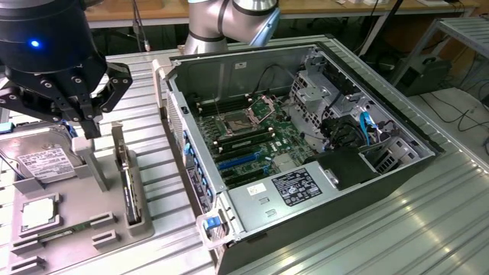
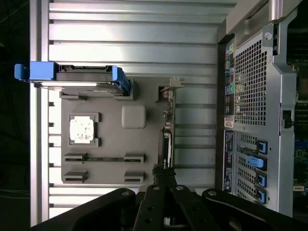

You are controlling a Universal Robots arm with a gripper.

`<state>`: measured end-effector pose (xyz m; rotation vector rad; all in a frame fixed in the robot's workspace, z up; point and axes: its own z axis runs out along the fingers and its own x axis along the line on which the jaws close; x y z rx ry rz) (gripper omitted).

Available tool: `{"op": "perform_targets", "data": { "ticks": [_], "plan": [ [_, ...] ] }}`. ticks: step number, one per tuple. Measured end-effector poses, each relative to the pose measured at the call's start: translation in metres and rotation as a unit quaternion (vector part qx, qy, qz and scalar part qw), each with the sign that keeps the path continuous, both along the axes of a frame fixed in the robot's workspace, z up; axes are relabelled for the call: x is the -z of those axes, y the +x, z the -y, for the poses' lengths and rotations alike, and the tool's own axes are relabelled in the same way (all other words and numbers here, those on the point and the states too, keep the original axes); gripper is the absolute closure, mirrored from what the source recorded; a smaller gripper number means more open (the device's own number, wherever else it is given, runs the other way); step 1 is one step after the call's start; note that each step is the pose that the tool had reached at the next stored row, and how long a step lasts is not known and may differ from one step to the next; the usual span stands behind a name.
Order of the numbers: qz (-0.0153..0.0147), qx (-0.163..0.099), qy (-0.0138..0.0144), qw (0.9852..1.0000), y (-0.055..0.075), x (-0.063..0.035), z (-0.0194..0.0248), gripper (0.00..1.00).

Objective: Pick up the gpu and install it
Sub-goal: 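Reach for the gpu, then pick up the gpu and move the gpu toward the slot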

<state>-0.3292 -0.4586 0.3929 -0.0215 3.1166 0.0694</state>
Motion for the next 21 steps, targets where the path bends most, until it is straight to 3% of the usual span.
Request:
{"op": "perform_targets", "data": {
  "ticks": [13, 18, 21],
  "plan": [
    [0.0000, 0.000, 0.0000, 1.0000, -0.0001, 0.0000, 0.0000, 0.89],
    [0.0000, 0.000, 0.0000, 1.0000, -0.0001, 0.0000, 0.0000, 0.76],
    [0.0000, 0.000, -0.0001, 1.0000, -0.0001, 0.0000, 0.0000, 0.58]
  ]
}}
